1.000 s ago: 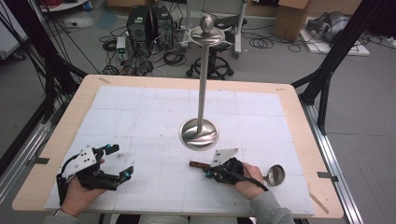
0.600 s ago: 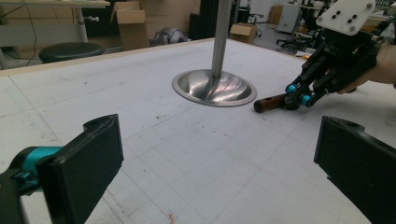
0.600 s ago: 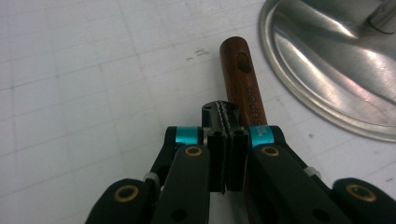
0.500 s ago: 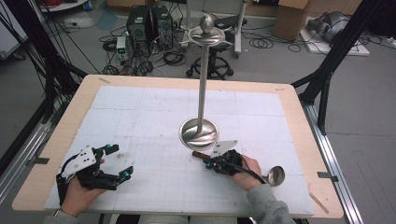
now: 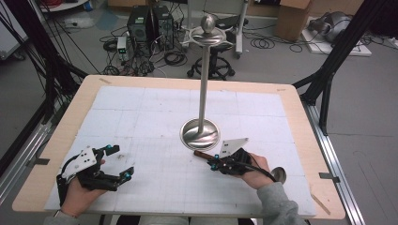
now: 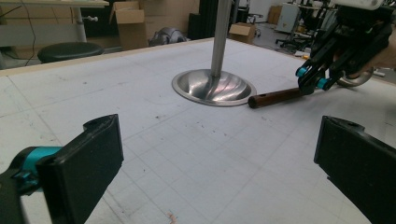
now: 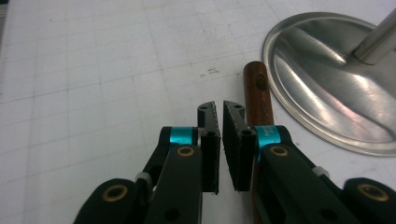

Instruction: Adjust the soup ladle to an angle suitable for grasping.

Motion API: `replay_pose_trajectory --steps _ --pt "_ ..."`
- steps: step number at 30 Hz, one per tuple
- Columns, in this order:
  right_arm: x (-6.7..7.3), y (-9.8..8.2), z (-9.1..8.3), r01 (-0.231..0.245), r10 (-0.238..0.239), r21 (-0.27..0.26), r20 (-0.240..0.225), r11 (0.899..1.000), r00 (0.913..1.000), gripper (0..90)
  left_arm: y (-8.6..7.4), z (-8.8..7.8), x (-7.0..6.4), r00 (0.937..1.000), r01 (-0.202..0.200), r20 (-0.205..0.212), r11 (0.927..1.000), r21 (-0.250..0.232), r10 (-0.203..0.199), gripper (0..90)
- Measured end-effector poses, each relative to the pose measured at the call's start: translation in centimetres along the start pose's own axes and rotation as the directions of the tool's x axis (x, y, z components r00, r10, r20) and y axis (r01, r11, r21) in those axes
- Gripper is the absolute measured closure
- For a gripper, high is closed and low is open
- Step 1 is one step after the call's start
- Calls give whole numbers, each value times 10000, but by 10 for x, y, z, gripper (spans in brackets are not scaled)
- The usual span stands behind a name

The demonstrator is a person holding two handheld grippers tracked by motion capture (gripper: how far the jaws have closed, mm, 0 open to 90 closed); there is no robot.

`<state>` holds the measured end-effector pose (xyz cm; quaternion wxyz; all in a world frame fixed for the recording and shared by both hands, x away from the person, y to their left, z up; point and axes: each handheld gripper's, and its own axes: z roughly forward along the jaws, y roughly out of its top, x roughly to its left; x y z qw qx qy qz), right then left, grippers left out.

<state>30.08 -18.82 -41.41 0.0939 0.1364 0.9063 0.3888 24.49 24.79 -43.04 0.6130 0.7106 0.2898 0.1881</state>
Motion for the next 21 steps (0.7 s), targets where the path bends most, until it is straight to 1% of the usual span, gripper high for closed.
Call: replay_pose_trajectory --steps 3,5,7,10,12,13,15,16,17,19,21 --pt "-3 -3 -13 -12 11 -92 -47 10000 10000 762 0 0 0 10000 -7 17 10000 -7 7 18" --pt "-4 -6 -21 46 -47 -51 -80 10000 10000 698 0 1 0 10000 0 -5 10000 12 0 17" --pt "-6 -10 -30 298 -297 -97 126 9995 9995 646 0 1 0 10000 -24 2 10000 22 24 18" --pt "-10 -16 -41 75 -73 -312 82 9995 9999 546 0 0 0 10000 -28 7 10000 14 28 18" --pt "-11 -19 -47 80 -75 -317 185 9995 9998 478 0 0 0 10000 -24 29 10000 -5 25 17" --pt "-12 -21 -49 3 4 -352 195 9994 9998 432 0 0 0 10000 -10 26 10000 4 10 18" --pt "-14 -23 -52 -271 273 -416 30 9988 9996 355 0 0 0 10000 -13 50 10000 -1 13 18" --pt "-15 -25 -54 -435 432 -423 -70 9982 9990 302 0 0 0 10000 -1 50 10000 -13 1 18" --pt "-16 -26 -55 -649 643 -438 -137 9969 9978 255 0 0 0 10000 10 46 10000 -16 -10 18" --pt "-18 -29 -59 -917 906 -398 -299 9950 9954 154 0 0 0 10000 -3 43 10000 -2 3 18" --pt "-20 -32 -61 -964 954 -301 -330 9949 9949 140 0 -1 0 10000 -37 38 10000 1 37 18"
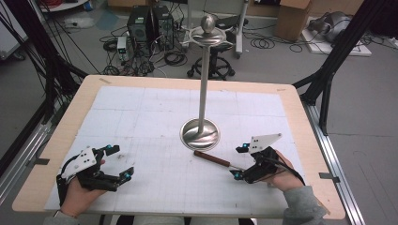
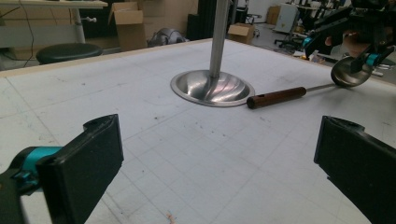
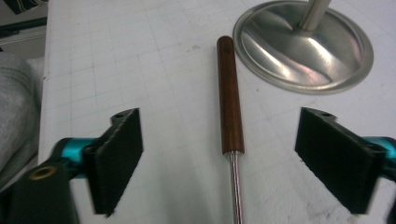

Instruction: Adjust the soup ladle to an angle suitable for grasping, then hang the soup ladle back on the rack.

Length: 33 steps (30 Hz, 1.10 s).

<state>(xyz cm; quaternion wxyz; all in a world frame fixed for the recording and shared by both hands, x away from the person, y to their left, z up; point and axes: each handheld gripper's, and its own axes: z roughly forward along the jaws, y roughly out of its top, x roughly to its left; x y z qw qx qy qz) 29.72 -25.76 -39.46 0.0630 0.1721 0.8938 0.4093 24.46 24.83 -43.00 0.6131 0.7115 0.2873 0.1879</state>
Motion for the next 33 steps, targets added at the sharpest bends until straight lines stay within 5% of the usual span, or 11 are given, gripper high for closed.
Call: replay_pose_trajectory --steps 11,19,33 --pt "-5 -3 -15 306 -349 840 503 9960 9981 101 0 1 0 10000 13 40 10000 22 -13 18" --pt "-10 -6 -17 290 -358 1459 441 9889 9984 101 -1 -1 -1 10000 14 5 10000 54 -14 18" --pt "-13 -4 -1 342 -436 2827 271 9586 9987 101 -2 -9 -2 9999 45 -125 10000 44 -44 18"
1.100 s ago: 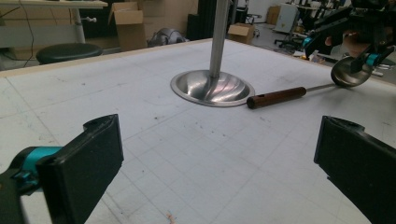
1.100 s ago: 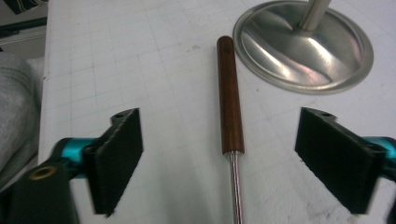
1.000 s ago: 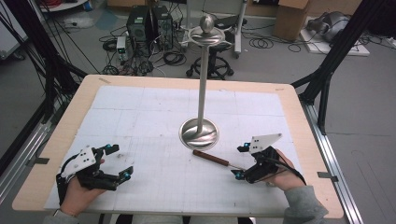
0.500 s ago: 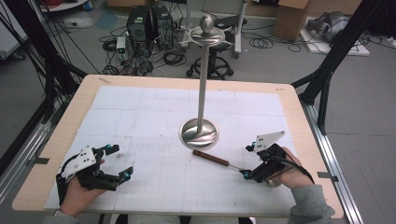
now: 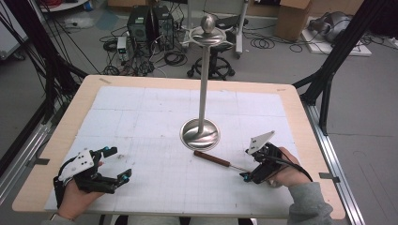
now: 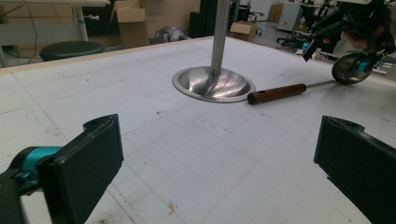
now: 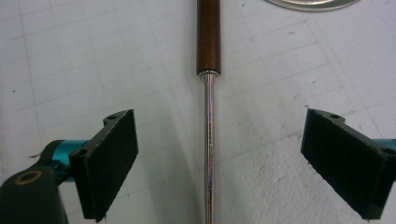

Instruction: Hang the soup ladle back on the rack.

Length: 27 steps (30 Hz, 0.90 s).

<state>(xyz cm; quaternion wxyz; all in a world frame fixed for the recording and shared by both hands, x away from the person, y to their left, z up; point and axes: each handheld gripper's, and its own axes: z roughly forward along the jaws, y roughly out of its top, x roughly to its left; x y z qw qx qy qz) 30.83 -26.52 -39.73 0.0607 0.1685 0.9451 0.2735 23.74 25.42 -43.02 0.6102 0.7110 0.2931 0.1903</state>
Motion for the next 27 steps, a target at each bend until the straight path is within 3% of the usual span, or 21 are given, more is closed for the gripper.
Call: replay_pose_trajectory --steps 7,14,21,27 --pt "-1 5 8 120 -118 575 -30 9983 9999 102 -1 -4 0 9999 38 -133 10000 -13 -38 18" --pt "0 5 13 278 -258 1494 -149 9884 9996 166 -1 -4 0 9999 28 -112 10000 -8 -28 18" --pt "-1 3 21 182 -193 2560 18 9665 9998 369 -1 -4 0 9999 14 -109 10000 14 -13 18" --pt "0 3 20 127 -40 2586 -342 9659 9994 510 -1 -3 0 9999 56 -100 10000 -12 -56 17"
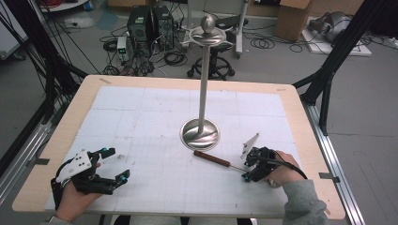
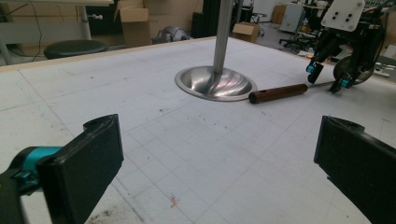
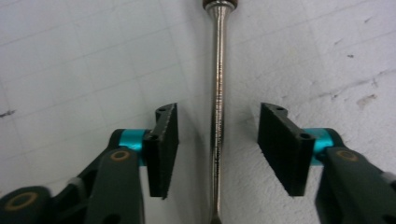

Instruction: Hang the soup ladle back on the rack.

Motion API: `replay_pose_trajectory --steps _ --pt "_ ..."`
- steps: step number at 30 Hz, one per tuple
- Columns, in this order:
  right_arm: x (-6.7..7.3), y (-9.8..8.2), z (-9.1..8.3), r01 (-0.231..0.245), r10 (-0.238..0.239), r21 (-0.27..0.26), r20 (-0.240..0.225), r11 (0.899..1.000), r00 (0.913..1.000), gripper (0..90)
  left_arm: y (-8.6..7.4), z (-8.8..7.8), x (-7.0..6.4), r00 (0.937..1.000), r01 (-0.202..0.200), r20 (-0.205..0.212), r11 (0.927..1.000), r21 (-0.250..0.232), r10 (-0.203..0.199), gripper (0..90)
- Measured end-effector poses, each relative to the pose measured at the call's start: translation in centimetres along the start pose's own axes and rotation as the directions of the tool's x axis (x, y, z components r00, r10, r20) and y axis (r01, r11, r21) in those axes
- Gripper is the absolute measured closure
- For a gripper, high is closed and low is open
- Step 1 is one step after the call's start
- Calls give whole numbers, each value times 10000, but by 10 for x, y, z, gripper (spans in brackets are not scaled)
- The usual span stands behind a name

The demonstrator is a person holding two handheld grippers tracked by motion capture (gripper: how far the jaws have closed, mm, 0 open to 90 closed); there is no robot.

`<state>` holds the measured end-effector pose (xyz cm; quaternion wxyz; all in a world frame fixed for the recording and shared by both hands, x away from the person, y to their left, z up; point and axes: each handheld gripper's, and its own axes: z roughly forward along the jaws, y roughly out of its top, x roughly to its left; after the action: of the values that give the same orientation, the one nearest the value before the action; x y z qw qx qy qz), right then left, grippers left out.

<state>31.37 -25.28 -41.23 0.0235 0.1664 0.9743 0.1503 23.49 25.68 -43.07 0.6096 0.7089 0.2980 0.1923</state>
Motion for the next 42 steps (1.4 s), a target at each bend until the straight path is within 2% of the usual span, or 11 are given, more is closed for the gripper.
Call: replay_pose_trajectory --steps 4,10,12,16,20,23,25,29,35,39,42 --pt "-1 -1 -1 -301 302 -50 41 9995 9995 562 0 0 0 10000 -11 2 10000 6 11 18" --pt "0 0 -2 -531 531 29 54 9986 9986 755 0 0 0 10000 48 -8 10000 -2 -48 18" --pt "0 0 -1 -366 366 80 16 9993 9993 820 0 0 0 10000 36 -17 10000 3 -36 18" --pt "1 2 -2 -370 368 179 126 9992 9992 843 0 -1 0 10000 30 -19 10000 8 -30 18" --pt "2 1 -3 -300 299 64 156 9995 9994 846 0 0 0 10000 21 -11 10000 -1 -21 18" --pt "1 1 -7 -423 436 -337 385 9985 9983 847 0 -1 0 10000 33 -15 10000 0 -33 18" --pt "1 -1 -12 -510 537 -718 350 9961 9979 847 0 -1 0 10000 33 -11 10000 -13 -33 18" --pt "2 -3 -21 -577 659 -1391 553 9886 9963 847 0 0 0 10000 -7 -1 10000 5 7 17" --pt "1 -7 -29 -654 827 -2070 763 9762 9936 848 0 0 0 10000 -20 -6 10000 -1 20 18" --pt "0 -10 -37 -738 972 -2692 749 9603 9924 848 0 0 0 10000 14 6 10000 -24 -14 18" --pt "-1 -14 -42 -867 1161 -3298 704 9401 9907 849 1 0 0 10000 7 14 10000 -39 -7 18"
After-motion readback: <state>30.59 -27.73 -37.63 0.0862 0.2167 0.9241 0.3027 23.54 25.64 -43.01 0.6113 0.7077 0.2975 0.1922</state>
